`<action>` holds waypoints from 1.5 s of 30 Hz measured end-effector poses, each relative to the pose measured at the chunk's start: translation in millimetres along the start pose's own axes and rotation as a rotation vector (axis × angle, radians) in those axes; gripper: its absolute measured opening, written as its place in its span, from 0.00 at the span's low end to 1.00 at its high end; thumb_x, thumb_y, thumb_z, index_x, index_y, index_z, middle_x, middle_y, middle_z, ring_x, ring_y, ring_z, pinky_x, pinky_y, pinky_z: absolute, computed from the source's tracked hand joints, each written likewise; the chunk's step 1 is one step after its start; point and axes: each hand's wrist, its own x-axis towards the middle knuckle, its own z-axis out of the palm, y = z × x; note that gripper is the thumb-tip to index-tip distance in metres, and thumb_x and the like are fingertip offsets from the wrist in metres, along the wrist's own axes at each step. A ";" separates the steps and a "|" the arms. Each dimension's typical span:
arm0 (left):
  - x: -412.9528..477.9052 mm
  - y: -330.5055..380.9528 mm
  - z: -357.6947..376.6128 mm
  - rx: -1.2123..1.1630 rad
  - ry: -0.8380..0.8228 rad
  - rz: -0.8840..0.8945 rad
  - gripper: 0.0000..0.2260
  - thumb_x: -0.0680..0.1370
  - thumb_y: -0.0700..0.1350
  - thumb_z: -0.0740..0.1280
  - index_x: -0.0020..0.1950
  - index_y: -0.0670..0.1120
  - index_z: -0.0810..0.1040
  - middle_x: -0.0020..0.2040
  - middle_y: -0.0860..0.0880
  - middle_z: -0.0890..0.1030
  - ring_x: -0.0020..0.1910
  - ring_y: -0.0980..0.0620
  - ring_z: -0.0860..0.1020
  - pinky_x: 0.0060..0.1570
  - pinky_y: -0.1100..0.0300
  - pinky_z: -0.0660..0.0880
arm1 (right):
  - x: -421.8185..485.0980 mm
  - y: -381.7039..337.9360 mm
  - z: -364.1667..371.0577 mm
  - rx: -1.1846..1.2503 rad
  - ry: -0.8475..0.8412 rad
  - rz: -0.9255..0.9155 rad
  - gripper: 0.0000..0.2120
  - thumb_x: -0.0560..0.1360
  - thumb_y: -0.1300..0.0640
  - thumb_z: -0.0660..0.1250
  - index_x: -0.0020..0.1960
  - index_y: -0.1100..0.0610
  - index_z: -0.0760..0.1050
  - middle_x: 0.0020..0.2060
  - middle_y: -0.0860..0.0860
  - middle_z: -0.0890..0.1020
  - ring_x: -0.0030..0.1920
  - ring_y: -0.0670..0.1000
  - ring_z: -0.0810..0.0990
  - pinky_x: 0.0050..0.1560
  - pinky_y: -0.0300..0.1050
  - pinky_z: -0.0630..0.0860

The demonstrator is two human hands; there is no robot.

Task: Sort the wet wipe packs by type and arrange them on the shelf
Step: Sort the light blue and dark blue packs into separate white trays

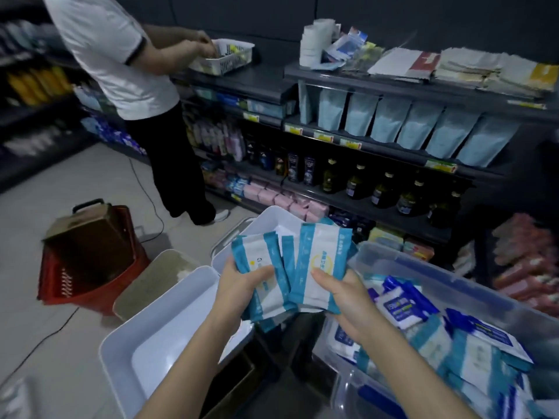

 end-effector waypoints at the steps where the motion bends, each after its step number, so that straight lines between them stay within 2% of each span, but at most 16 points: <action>1: 1.1 -0.8 -17.7 0.026 0.051 0.003 0.18 0.71 0.38 0.74 0.58 0.47 0.72 0.51 0.46 0.82 0.46 0.46 0.83 0.41 0.52 0.80 | 4.6 7.7 15.0 -0.030 -0.002 0.013 0.16 0.75 0.62 0.68 0.62 0.58 0.74 0.54 0.53 0.83 0.55 0.55 0.82 0.60 0.56 0.76; 5: 3.6 -11.1 -86.4 0.174 0.195 0.020 0.20 0.71 0.39 0.73 0.57 0.51 0.69 0.49 0.52 0.80 0.45 0.52 0.81 0.35 0.60 0.76 | 18.2 40.9 69.9 -0.143 -0.026 0.104 0.16 0.74 0.59 0.71 0.61 0.56 0.74 0.53 0.52 0.84 0.53 0.54 0.83 0.58 0.57 0.77; 11: 20.6 -49.0 -161.2 0.401 0.315 -0.075 0.21 0.69 0.42 0.74 0.56 0.51 0.67 0.49 0.52 0.78 0.46 0.50 0.79 0.45 0.50 0.79 | 38.5 93.9 134.9 -0.438 -0.001 0.156 0.16 0.72 0.55 0.73 0.57 0.55 0.76 0.51 0.50 0.84 0.50 0.50 0.83 0.54 0.50 0.80; 14: 29.4 -72.5 -182.3 0.526 0.319 -0.147 0.19 0.69 0.44 0.73 0.55 0.50 0.67 0.46 0.51 0.78 0.43 0.51 0.78 0.42 0.52 0.78 | 49.7 116.5 157.8 -0.656 -0.002 0.159 0.13 0.70 0.56 0.72 0.54 0.56 0.76 0.48 0.49 0.83 0.48 0.49 0.82 0.51 0.46 0.79; 16: 36.7 -88.7 -191.2 0.612 0.314 -0.195 0.17 0.70 0.45 0.71 0.53 0.49 0.67 0.45 0.50 0.78 0.41 0.50 0.77 0.37 0.55 0.74 | 57.6 128.6 169.3 -0.787 -0.025 0.165 0.11 0.70 0.58 0.71 0.52 0.56 0.76 0.46 0.48 0.82 0.46 0.48 0.81 0.48 0.42 0.77; 18: 37.9 -98.2 -190.4 0.711 0.311 -0.202 0.15 0.71 0.45 0.70 0.52 0.47 0.66 0.44 0.49 0.78 0.39 0.49 0.76 0.31 0.57 0.69 | 61.0 135.5 172.8 -0.931 -0.052 0.148 0.12 0.70 0.55 0.70 0.52 0.57 0.76 0.47 0.49 0.82 0.48 0.51 0.81 0.51 0.45 0.77; 20: 38.5 -102.1 -188.8 0.773 0.313 -0.192 0.14 0.72 0.45 0.68 0.51 0.46 0.65 0.45 0.47 0.77 0.39 0.48 0.75 0.30 0.58 0.66 | 63.7 139.3 173.9 -1.039 -0.056 0.145 0.15 0.70 0.52 0.69 0.53 0.57 0.74 0.49 0.51 0.82 0.51 0.54 0.81 0.53 0.49 0.78; 22: 42.7 -102.6 -188.4 0.808 0.300 -0.195 0.14 0.73 0.45 0.68 0.51 0.46 0.64 0.46 0.46 0.76 0.39 0.48 0.74 0.29 0.58 0.64 | 67.3 137.0 175.4 -1.120 -0.047 0.151 0.15 0.73 0.53 0.68 0.55 0.59 0.71 0.50 0.53 0.80 0.52 0.55 0.80 0.51 0.46 0.76; 27: 34.6 -114.0 -182.7 0.831 0.295 -0.200 0.14 0.73 0.43 0.67 0.51 0.46 0.63 0.48 0.45 0.75 0.40 0.46 0.74 0.32 0.57 0.66 | 58.2 140.0 175.5 -1.193 -0.054 0.131 0.15 0.77 0.55 0.65 0.59 0.59 0.66 0.54 0.55 0.79 0.53 0.57 0.79 0.46 0.44 0.72; 29: 87.4 -190.2 -207.6 0.870 0.261 -0.379 0.13 0.73 0.43 0.66 0.51 0.46 0.63 0.47 0.45 0.75 0.39 0.46 0.75 0.31 0.57 0.67 | 109.1 219.7 186.1 -1.213 -0.046 0.307 0.14 0.77 0.56 0.64 0.60 0.59 0.65 0.55 0.56 0.79 0.53 0.58 0.79 0.46 0.45 0.74; 32: 79.6 -189.3 -205.0 0.812 0.327 -0.371 0.12 0.75 0.46 0.66 0.51 0.46 0.64 0.47 0.45 0.75 0.38 0.47 0.75 0.28 0.58 0.66 | 103.8 214.7 193.3 -1.275 -0.065 0.267 0.14 0.77 0.56 0.64 0.59 0.59 0.65 0.54 0.55 0.79 0.53 0.58 0.80 0.39 0.45 0.73; 34: 83.1 -185.7 -201.0 0.725 0.316 -0.346 0.16 0.74 0.48 0.69 0.53 0.46 0.64 0.49 0.45 0.75 0.39 0.49 0.76 0.30 0.57 0.70 | 110.7 215.7 194.2 -1.322 -0.083 0.216 0.13 0.77 0.57 0.64 0.59 0.59 0.66 0.55 0.56 0.78 0.53 0.58 0.79 0.43 0.46 0.75; 36: 90.6 -183.4 -201.4 0.656 0.222 -0.339 0.23 0.70 0.48 0.73 0.57 0.47 0.65 0.53 0.46 0.73 0.45 0.49 0.76 0.39 0.57 0.75 | 116.8 213.7 192.7 -1.382 -0.115 0.221 0.14 0.76 0.59 0.63 0.59 0.60 0.66 0.55 0.57 0.78 0.54 0.59 0.79 0.47 0.48 0.75; 38: 91.2 -184.8 -202.2 0.674 0.115 -0.344 0.28 0.68 0.49 0.75 0.62 0.48 0.65 0.56 0.47 0.73 0.50 0.51 0.75 0.46 0.58 0.75 | 119.5 213.4 188.6 -1.414 -0.147 0.248 0.14 0.77 0.59 0.62 0.61 0.60 0.66 0.55 0.56 0.78 0.55 0.58 0.78 0.45 0.44 0.72; 42: 88.6 -180.0 -204.2 0.713 0.091 -0.351 0.29 0.71 0.49 0.74 0.67 0.47 0.66 0.63 0.47 0.74 0.54 0.52 0.75 0.50 0.56 0.76 | 118.9 200.7 180.2 -1.420 -0.131 0.273 0.15 0.76 0.57 0.62 0.61 0.57 0.67 0.52 0.54 0.81 0.52 0.56 0.80 0.44 0.42 0.71; 45: 83.5 -165.2 -200.7 0.734 0.096 -0.342 0.29 0.72 0.48 0.73 0.69 0.46 0.66 0.66 0.47 0.73 0.56 0.52 0.74 0.52 0.55 0.76 | 113.8 182.1 175.9 -1.399 -0.107 0.231 0.15 0.74 0.54 0.63 0.60 0.56 0.69 0.53 0.53 0.81 0.54 0.57 0.80 0.54 0.49 0.77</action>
